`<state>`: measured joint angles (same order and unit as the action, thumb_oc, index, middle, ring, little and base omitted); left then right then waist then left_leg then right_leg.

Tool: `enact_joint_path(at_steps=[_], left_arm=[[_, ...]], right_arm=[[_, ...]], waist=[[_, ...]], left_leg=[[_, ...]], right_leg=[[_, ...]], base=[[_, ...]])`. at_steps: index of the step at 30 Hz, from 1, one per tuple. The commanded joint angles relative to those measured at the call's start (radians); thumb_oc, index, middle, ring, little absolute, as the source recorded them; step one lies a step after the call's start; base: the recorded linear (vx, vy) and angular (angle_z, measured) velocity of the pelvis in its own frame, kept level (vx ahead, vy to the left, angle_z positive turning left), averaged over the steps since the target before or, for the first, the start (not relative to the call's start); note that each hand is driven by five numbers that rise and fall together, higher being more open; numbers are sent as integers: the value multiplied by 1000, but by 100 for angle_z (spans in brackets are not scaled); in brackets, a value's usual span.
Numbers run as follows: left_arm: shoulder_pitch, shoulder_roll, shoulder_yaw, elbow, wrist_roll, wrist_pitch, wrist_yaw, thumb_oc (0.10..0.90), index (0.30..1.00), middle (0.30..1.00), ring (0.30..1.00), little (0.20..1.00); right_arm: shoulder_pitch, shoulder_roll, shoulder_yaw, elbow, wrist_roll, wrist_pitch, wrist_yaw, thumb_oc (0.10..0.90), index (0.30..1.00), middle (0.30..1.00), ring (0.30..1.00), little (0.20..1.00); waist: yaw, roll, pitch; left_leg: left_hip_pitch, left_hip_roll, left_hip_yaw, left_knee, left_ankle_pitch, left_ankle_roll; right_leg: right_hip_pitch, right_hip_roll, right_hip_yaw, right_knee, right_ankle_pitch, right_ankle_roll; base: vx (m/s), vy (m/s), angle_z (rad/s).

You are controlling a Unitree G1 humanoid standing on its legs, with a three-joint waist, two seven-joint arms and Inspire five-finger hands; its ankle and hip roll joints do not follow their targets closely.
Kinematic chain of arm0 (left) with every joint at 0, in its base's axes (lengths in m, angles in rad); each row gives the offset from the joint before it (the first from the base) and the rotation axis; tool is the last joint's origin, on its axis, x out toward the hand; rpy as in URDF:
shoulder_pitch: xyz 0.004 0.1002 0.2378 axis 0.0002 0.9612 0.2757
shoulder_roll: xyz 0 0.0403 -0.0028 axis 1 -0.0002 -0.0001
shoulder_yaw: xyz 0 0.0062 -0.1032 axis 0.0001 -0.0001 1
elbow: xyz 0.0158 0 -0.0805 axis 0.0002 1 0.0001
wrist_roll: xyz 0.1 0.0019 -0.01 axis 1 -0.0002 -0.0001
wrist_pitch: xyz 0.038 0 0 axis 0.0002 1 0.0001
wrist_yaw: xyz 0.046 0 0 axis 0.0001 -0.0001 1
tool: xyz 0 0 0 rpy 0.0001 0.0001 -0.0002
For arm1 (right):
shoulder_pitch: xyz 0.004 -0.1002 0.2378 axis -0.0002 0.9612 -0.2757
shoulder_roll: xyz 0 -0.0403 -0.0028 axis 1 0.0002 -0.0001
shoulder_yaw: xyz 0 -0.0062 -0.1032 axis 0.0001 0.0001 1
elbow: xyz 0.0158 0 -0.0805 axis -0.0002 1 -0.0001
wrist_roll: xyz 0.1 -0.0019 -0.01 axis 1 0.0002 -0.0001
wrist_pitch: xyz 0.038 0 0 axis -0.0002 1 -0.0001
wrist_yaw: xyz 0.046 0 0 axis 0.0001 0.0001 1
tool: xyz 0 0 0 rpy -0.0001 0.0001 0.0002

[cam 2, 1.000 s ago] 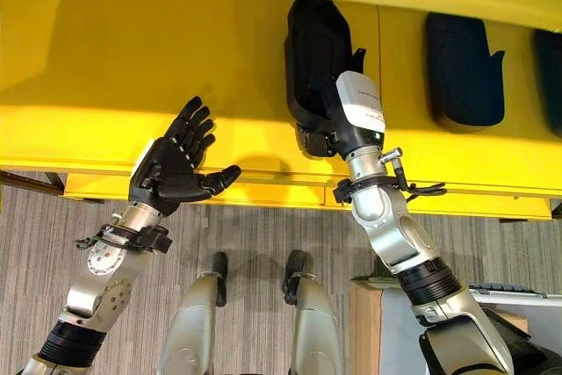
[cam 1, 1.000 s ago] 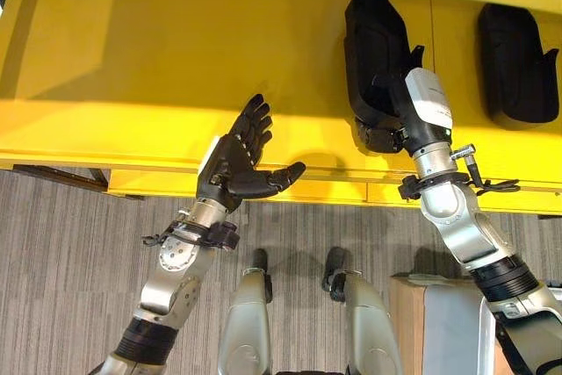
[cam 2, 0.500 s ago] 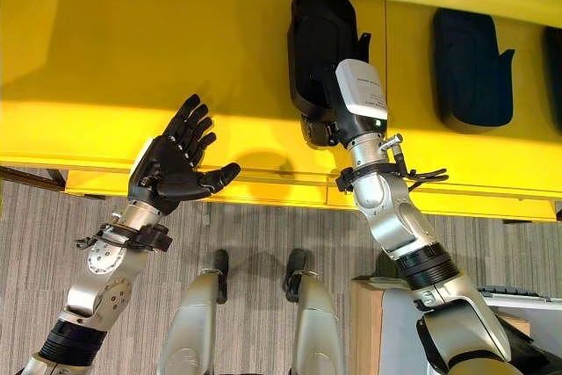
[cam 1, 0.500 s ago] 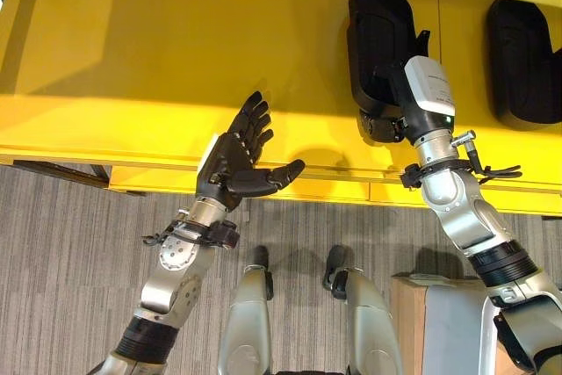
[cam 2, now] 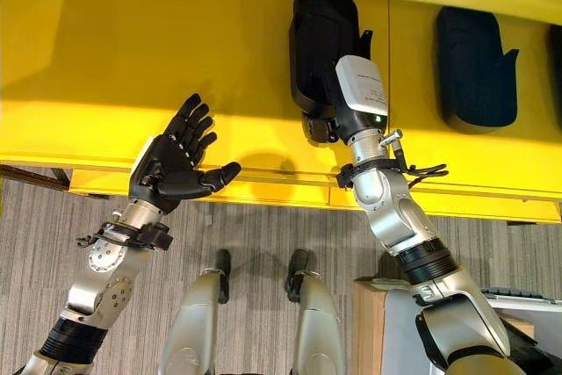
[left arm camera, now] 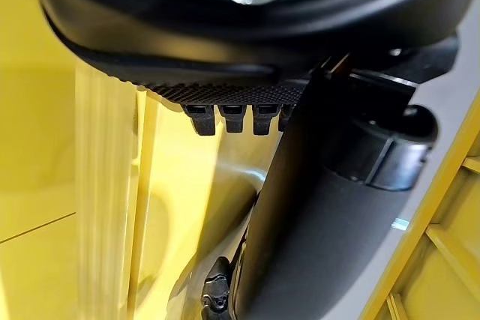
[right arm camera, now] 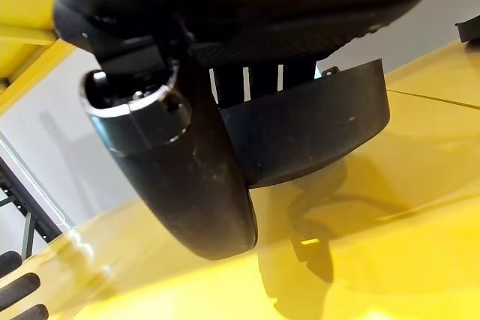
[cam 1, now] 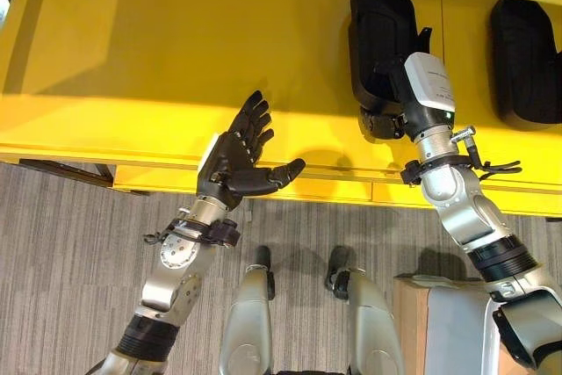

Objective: Move parts from the plastic box to the shelf.

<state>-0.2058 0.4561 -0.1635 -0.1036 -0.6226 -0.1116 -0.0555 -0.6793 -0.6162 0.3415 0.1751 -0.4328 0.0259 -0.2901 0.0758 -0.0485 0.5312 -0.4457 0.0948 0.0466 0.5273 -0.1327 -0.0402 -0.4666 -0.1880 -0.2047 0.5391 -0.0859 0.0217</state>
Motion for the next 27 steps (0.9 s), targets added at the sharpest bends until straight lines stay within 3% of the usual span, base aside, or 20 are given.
enact_joint_path(at_steps=[1,8,9,10,11,27], left_arm=[[-54,-4,-17,-132,-5,-114,-25,900,1000,1000,1000,1000],[-49,-6,-17,-128,-8,-116,-25,900,1000,1000,1000,1000],[-49,-6,-17,-128,-8,-116,-25,900,1000,1000,1000,1000],[-50,-7,-17,-128,-8,-115,-24,900,1000,1000,1000,1000],[-50,-7,-17,-131,-7,-113,-23,900,1000,1000,1000,1000],[-46,0,-10,-125,-15,-113,-45,900,1000,1000,1000,1000]], right_arm=[[-165,-61,-4,-41,-30,-42,-31,400,300,300,300,300],[-159,-60,-3,-40,-31,-37,-34,400,300,300,300,300],[-157,-58,-3,-39,-30,-37,-36,457,380,380,380,380],[-157,-57,-5,-40,-30,-36,-33,578,550,550,550,550],[-154,-56,-8,-44,-31,-34,-30,900,1000,1000,1000,1000],[-138,-92,16,-51,-62,-38,55,900,1000,1000,1000,1000]], waist=[[11,45,-38],[12,46,-38],[11,46,-38],[11,46,-39],[10,46,-39],[6,39,-44]], left_leg=[[84,36,39,-48,5,-2],[94,35,38,-46,-2,-2],[95,35,39,-48,-2,-2],[93,35,39,-51,4,-2],[93,35,39,-52,5,-2],[102,39,42,-60,9,-3]], right_leg=[[58,-10,20,55,-83,46],[69,-11,17,63,-95,45],[69,-11,17,62,-94,45],[66,-10,16,59,-88,44],[65,-10,16,59,-88,44],[78,-4,19,50,-89,45]], base=[[0,0,0],[0,0,0],[0,0,0],[0,0,0],[0,0,0],[0,0,0]])
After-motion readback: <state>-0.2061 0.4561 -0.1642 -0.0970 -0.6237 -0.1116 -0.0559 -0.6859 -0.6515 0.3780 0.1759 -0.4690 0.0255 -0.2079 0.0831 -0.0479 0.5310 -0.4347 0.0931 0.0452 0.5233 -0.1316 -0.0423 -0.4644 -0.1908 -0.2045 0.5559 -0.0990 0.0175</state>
